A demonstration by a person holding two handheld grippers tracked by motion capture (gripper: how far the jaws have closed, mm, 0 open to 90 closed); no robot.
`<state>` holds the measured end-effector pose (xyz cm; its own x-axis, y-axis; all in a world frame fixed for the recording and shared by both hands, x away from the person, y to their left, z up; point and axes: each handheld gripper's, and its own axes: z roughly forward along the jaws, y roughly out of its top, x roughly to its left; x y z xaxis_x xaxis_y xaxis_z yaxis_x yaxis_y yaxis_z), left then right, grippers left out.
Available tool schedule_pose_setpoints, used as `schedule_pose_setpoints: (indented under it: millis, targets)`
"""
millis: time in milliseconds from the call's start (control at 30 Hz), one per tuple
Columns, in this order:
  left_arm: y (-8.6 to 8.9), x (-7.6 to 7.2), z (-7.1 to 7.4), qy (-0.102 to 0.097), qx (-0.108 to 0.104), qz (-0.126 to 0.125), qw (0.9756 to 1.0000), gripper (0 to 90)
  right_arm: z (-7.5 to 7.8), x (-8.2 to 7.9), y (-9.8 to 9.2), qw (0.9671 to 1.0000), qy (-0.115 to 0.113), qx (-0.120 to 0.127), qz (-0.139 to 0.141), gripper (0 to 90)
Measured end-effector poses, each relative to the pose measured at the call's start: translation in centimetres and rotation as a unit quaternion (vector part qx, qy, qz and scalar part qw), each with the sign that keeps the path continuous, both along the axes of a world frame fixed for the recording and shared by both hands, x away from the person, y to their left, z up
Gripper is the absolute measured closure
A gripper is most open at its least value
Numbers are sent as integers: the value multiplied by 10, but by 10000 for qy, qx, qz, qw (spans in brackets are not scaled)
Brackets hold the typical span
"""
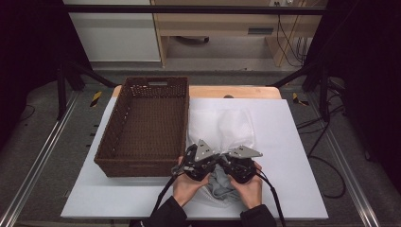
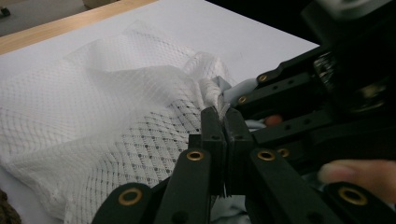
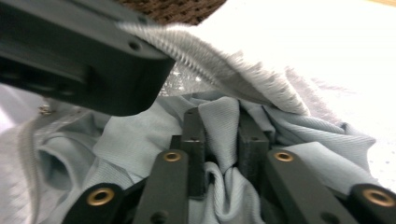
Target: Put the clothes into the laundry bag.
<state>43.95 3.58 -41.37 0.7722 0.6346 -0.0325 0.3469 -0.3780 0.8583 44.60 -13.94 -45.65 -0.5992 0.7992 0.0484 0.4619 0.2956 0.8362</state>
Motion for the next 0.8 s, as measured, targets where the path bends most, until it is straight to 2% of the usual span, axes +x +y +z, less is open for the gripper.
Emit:
schedule_pose_setpoints:
  millis: [100, 167, 233, 267, 333, 400, 433, 467, 533, 567, 600, 633, 733, 800]
  targets:
    - [3, 2, 0, -6, -12, 48, 10000, 888, 10, -9, -7, 9997, -29, 109, 198, 622]
    - [4, 3, 0, -10, -21, 73, 10000, 888, 20, -21, -15, 9993, -199, 74, 306, 555]
    - [5, 4, 0, -17, -15, 88, 10000, 888, 28, -32, -26, 9986, -391, 160, 323, 487]
    - [5, 4, 0, -16, -11, 84, 10000, 888, 33, -38, -35, 9983, -453, 211, 294, 414]
    - [4, 4, -1, -28, 16, 84, 10000, 888, 38, -43, -51, 9986, -476, 200, 89, 308]
    - [4, 4, -1, -43, 37, 82, 10000, 887, 36, -44, -66, 9986, -485, 146, -173, 251]
    - [4, 4, -1, -55, 44, 87, 9999, 887, 33, -44, -71, 9984, -450, 150, -294, 215]
    - [3, 5, -1, -48, 47, 89, 9999, 887, 27, -42, -76, 9985, -271, 196, -433, 192]
    - [3, 6, -2, -27, 32, 92, 9999, 887, 14, -38, -78, 9988, 77, 186, -441, 199]
    - [3, 6, -3, -16, 26, 87, 10000, 887, 9, -36, -77, 9989, 175, 195, -392, 219]
    - [2, 5, -3, -19, 31, 85, 10000, 888, 2, -32, -73, 9992, 260, 163, -267, 297]
    - [2, 5, -3, -20, 34, 84, 10000, 888, -2, -30, -70, 9993, 295, 191, -126, 418]
    - [1, 6, -4, -10, 53, 82, 10000, 887, -4, -26, -63, 9987, 332, 351, 162, 664]
    - [1, 6, -4, 22, 29, 85, 10000, 887, 1, -28, -59, 9989, 237, 342, 224, 743]
